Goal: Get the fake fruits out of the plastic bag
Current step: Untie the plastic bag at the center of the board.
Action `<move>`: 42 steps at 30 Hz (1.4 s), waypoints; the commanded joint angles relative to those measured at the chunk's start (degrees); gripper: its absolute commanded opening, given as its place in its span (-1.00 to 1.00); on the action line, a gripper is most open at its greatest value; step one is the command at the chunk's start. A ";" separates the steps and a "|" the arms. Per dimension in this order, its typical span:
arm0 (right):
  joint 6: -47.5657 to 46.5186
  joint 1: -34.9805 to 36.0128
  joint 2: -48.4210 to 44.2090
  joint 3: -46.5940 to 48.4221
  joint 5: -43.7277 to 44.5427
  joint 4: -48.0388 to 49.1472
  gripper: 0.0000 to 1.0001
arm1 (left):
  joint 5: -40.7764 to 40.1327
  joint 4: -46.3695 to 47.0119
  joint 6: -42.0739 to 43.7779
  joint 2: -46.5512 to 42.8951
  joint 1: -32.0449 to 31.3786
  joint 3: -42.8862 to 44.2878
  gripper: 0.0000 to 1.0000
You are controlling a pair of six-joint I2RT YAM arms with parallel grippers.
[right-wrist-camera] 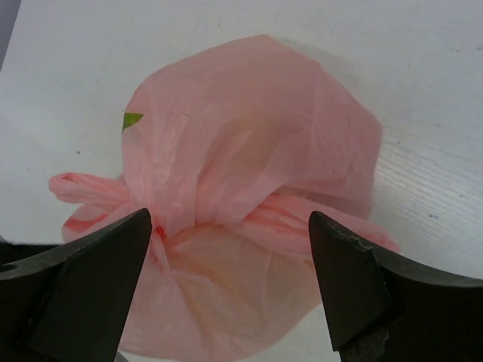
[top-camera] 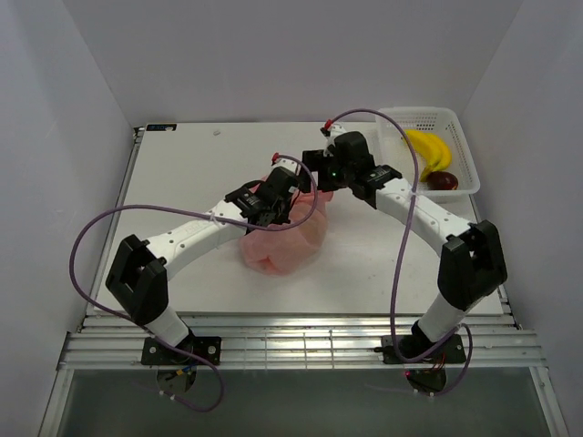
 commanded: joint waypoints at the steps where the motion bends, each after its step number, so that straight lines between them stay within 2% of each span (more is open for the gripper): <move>1: 10.23 0.73 4.56 2.50 0.13 6.96 0.80 | 1.54 4.36 0.22 -5.21 -0.25 -2.68 -1.00; 7: 11.64 2.75 7.38 3.13 -1.01 11.54 0.80 | 5.40 9.46 1.63 -9.07 -0.16 -7.43 -1.00; 16: 13.14 4.77 8.96 1.89 -2.33 12.07 0.80 | 7.52 12.37 2.68 -10.84 -0.25 -10.07 -1.00; 18: 13.57 5.39 9.31 1.63 -2.59 11.98 0.85 | 7.78 12.63 2.60 -10.93 -0.25 -10.42 -1.00; 19: 13.66 5.82 9.40 1.19 -2.59 11.98 0.99 | 7.69 12.72 2.60 -10.93 -0.25 -10.51 -1.00; 21: 13.58 6.27 9.40 0.75 -2.16 11.98 0.62 | 7.60 12.72 2.60 -10.84 -0.25 -10.68 -1.00; 22: 13.58 6.27 9.49 0.75 -1.98 11.98 0.03 | 7.52 12.72 2.60 -10.66 -0.25 -10.68 -1.00; 24: 13.84 6.36 10.36 2.06 -0.58 11.20 -0.27 | 7.69 12.72 2.51 -10.75 -0.25 -10.86 -1.00; 26: 13.32 6.27 11.16 4.16 0.30 9.53 -0.69 | 7.78 12.81 2.42 -11.27 -0.25 -10.95 -1.00; 27: 13.31 6.18 11.59 4.61 1.87 8.39 -0.84 | 7.69 12.81 2.51 -11.54 -0.25 -11.04 -1.00; 31: 14.01 4.17 10.72 4.44 5.92 7.85 -0.85 | 5.25 12.29 2.42 -13.56 -0.16 -11.65 -1.00; 37: 13.05 -8.29 5.54 0.58 11.64 6.62 -0.85 | -4.25 8.34 -0.56 -18.48 0.62 -14.55 -1.00; 40: 11.13 -13.75 3.26 -1.70 10.77 6.71 -0.85 | -5.23 7.19 -2.49 -20.58 3.42 -16.21 -1.00; 42: 8.06 -15.17 1.41 -2.85 10.68 6.71 -0.85 | -3.13 8.67 -3.20 -21.73 6.15 -17.27 -1.00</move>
